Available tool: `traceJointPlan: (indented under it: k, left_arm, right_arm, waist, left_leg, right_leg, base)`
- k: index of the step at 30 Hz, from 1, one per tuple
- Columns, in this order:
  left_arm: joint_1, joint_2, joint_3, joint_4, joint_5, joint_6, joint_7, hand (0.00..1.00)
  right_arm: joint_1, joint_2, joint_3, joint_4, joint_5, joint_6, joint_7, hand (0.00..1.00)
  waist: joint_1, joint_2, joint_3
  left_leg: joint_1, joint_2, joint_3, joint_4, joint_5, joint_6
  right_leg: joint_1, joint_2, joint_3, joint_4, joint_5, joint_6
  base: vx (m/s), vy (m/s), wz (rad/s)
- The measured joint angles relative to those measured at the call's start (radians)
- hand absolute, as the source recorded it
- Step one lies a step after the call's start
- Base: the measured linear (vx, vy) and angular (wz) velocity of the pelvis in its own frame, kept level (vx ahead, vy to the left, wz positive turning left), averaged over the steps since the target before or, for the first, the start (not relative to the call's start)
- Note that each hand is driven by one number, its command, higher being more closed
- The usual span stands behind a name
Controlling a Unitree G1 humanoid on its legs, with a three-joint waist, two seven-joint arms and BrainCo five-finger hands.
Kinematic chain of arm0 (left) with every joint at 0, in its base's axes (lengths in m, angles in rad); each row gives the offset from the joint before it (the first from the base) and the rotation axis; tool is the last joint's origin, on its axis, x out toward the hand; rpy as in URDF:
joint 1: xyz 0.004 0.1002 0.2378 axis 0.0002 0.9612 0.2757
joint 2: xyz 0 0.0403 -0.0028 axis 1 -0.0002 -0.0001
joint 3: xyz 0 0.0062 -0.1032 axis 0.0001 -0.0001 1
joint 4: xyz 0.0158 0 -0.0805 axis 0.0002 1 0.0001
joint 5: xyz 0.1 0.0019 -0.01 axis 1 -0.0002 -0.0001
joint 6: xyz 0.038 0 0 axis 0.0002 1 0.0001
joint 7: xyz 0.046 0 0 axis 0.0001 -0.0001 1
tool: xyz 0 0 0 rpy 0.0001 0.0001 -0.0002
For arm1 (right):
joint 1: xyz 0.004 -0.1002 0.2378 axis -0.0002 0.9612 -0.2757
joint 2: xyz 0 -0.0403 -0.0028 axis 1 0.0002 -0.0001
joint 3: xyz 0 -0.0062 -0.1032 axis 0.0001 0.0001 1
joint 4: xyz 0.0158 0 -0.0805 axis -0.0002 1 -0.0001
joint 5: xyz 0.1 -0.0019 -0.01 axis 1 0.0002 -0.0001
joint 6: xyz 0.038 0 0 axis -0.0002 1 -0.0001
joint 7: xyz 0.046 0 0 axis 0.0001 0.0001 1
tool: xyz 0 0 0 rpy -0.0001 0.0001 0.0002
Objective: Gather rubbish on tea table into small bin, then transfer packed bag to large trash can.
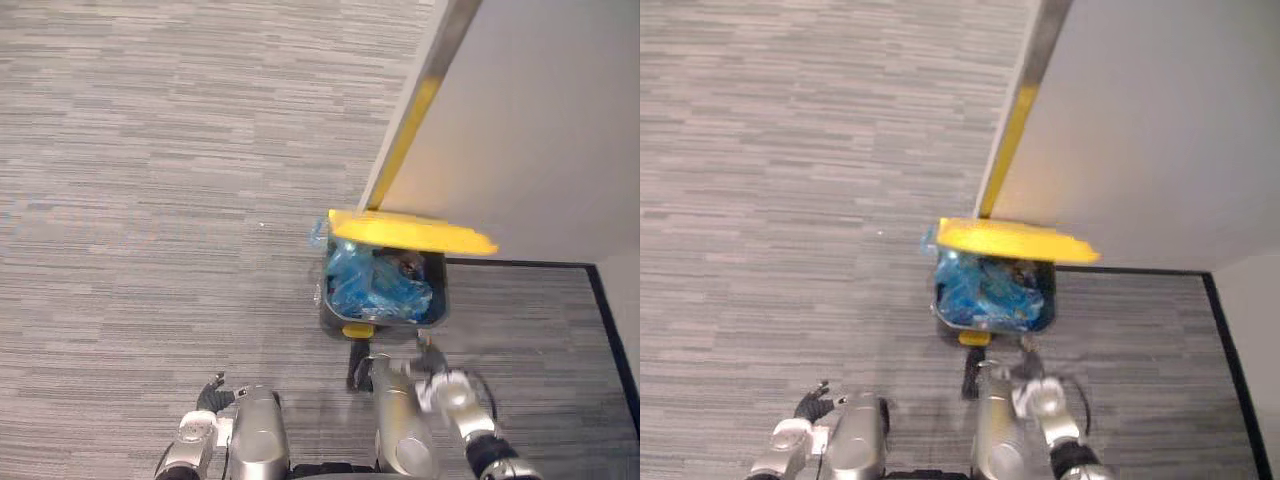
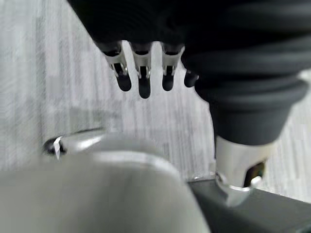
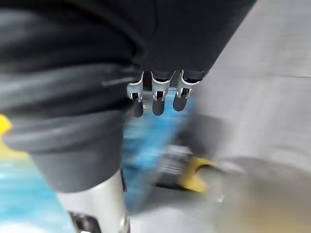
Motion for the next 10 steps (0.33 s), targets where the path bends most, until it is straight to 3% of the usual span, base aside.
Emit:
traceJointPlan:
  k: [1,2,3,4,5,6,8,10]
  left_arm:
    - [0.0,-0.003,0.005,-0.001,0.0,0.003,0.001,0.0]
    - [-0.005,-0.016,0.04,-0.002,-0.001,0.012,0.006,0.0]
    - [-0.001,-0.046,0.058,-0.001,-0.001,0.014,0.008,0.0]
    - [0.005,-0.08,0.082,-0.004,-0.001,0.013,0.005,0.0]
    - [0.012,-0.093,0.104,-0.006,-0.001,0.015,0.006,0.0]
    - [0.008,-0.115,0.116,0.001,-0.001,0.02,0.005,0.0]
    - [0.012,-0.135,0.117,0.003,-0.001,0.022,0.004,0.0]
    - [0.014,-0.138,0.129,0.03,-0.002,0.023,0.005,0.0]
  right_arm:
    - [0.016,0.001,-0.011,0.011,-0.001,0.001,-0.001,0.0]
    - [0.025,0.014,-0.046,0.049,-0.001,0.003,-0.002,0.0]
    - [0.025,0.008,-0.066,0.073,-0.001,0.01,-0.004,0.0]
    - [0.034,0.001,-0.087,0.079,-0.002,0.018,-0.009,0.0]
    - [0.069,0.03,-0.115,0.082,-0.002,0.024,-0.017,0.0]
    - [0.079,0.039,-0.131,0.106,-0.002,0.035,-0.016,0.0]
    - [0.08,0.034,-0.14,0.113,-0.003,0.04,-0.018,0.0]
    - [0.075,0.035,-0.162,0.165,-0.002,0.049,-0.018,0.0]
  waist:
    - [0.0,-0.004,-0.006]
    - [0.0,0.012,-0.028]
    - [0.004,0.045,-0.047]
    - [0.01,0.058,-0.076]
    - [0.002,0.011,-0.108]
    - [-0.001,0.015,-0.127]
    - [0.0,0.033,-0.166]
    - [-0.003,0.038,-0.213]
  left_leg:
    - [0.0,0.0,0.004,0.002,-0.003,-0.004]
    - [-0.016,0.015,0.009,0.004,-0.005,-0.012]
    - [-0.018,0.039,0.003,-0.018,0.005,0.006]
    - [-0.007,0.061,0.035,-0.073,0.035,0.005]
    - [0.031,0.015,0.073,-0.105,0.06,-0.034]
    - [0.049,0.023,0.088,-0.116,0.062,-0.039]
    - [0.058,0.035,0.097,-0.151,0.076,-0.04]
    - [0.116,0.013,0.136,-0.295,0.145,-0.026]
  right_leg:
    - [0.014,0.002,0.004,-0.034,-0.022,0.021]
    - [0.085,0.05,-0.019,-0.199,-0.098,0.026]
    - [0.105,0.095,-0.021,-0.283,-0.064,-0.009]
    - [0.094,0.087,-0.036,-0.234,-0.079,-0.018]
    - [0.136,0.015,-0.022,-0.175,-0.139,0.011]
    - [0.166,0.039,-0.01,-0.233,-0.157,-0.01]
    - [0.168,0.064,-0.002,-0.282,-0.13,-0.022]
    - [0.176,0.076,0.027,-0.353,-0.086,-0.017]
  base:
    - [0.06,-0.186,-0.32]
    - [0.01,-0.11,-0.46]
    - [0.0,-0.128,-0.7]
    - [0.04,-0.058,-0.63]
    - [0.04,-0.099,-0.57]
    - [0.05,-0.073,-0.33]
    - [0.01,-0.021,-0.37]
    - [0.02,-0.011,-0.29]
